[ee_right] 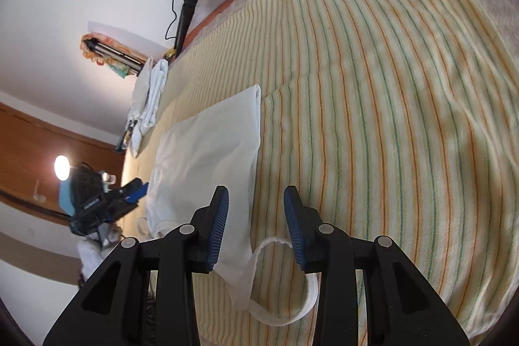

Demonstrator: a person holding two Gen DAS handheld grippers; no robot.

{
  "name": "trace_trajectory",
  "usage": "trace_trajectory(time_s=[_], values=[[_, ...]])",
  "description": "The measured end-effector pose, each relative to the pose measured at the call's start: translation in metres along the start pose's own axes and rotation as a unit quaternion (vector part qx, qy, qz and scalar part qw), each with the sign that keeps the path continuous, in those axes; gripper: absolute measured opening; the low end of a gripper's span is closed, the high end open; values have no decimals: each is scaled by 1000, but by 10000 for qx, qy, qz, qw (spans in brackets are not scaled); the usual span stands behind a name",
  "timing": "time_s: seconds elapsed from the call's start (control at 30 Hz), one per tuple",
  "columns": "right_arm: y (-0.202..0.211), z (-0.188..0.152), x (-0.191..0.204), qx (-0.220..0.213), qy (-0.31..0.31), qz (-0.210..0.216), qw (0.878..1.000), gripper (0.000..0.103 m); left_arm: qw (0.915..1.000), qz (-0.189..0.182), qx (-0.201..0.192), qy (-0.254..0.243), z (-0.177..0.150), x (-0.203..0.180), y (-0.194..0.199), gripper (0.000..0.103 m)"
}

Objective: Fold small clothes
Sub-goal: 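Grasp the folded tank top's edge with the left tool while the right tool grasps beside it, then lift the folded tank top and carry it onto the clothes pile with both tools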

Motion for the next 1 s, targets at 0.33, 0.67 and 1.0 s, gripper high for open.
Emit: trace_trajectory(time_s=[0.33,0.67,1.0], values=[[-18,-1,6,153,-39,147,9998,35,9997,-199,149,-24,4,-6,-13,40],[-30,-1,15,151,15,237,9996,35,9992,-189,169,-321,0,-24,-26,40],[-36,-4,34,232,490,-90,9985,7,9969,70,56,-782,-6,-39,-27,8]])
Point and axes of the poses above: each gripper's, at about its wrist camera, not at the fingertips, and y roughly against the way its jaws point, x to its left, z to its top, the point moved 3 cm from there along -y, roughly the way its jaws point, and after that the axes turned 9 degrees about -x, right-handed, at the moved point
